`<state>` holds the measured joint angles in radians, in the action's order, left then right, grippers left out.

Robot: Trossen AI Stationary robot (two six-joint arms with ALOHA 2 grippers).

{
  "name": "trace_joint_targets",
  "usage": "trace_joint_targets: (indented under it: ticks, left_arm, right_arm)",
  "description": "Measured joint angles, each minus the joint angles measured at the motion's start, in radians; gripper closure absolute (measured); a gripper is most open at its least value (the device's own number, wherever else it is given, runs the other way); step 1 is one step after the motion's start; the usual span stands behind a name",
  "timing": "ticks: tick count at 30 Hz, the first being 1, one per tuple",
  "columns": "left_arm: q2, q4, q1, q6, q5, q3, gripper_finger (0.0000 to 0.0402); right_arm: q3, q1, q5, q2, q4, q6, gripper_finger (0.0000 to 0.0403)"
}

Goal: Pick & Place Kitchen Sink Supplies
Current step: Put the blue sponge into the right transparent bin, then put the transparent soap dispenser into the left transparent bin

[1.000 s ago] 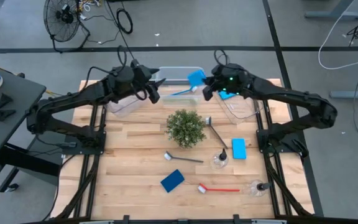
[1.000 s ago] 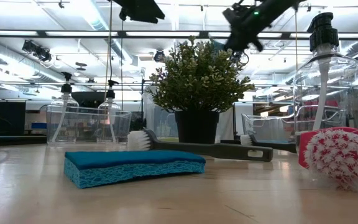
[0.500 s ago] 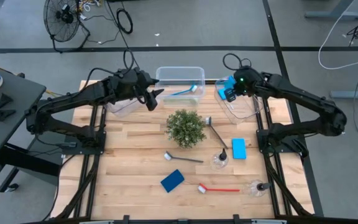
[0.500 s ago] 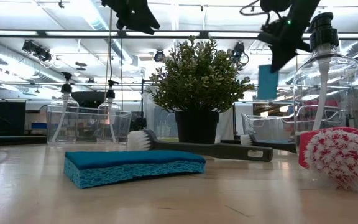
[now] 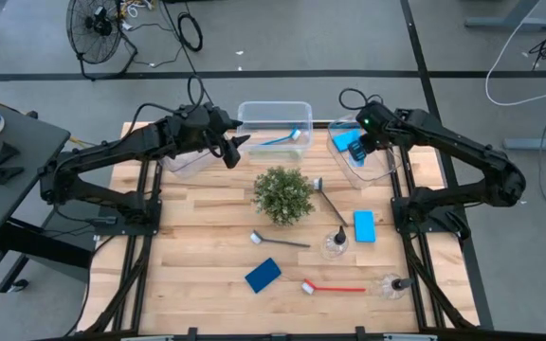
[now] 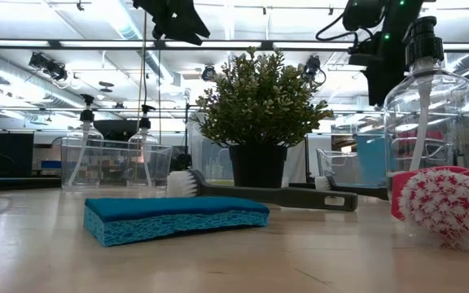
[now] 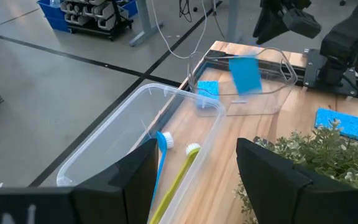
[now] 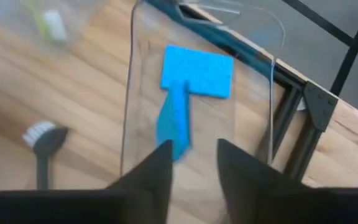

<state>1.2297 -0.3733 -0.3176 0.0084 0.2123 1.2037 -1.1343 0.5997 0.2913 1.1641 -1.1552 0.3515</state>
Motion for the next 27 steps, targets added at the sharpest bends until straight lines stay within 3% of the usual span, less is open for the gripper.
trace_joint_targets:
  ticks: [6,10,18,27]
  left_arm:
    - [0.000,0.000,0.000,0.000,0.000,0.000,0.0181]
    - [0.000,0.000,0.000,0.000,0.000,0.000,0.0181]
    - [0.000,-0.009,0.000,0.001,0.000,0.000,0.0181]
    - [0.001,-0.052,0.001,0.001,0.000,0.000,0.0181]
  right_arm:
    - [0.000,-0.001,-0.107,0.000,-0.046,-0.079,0.0174]
    - [0.000,-0.001,-0.255,0.000,-0.089,-0.147,0.0138]
    - [0.000,-0.042,-0.484,-0.036,-0.144,-0.284,0.0128]
    - [0.000,-0.180,-0.505,-0.166,-0.182,-0.203,0.0138]
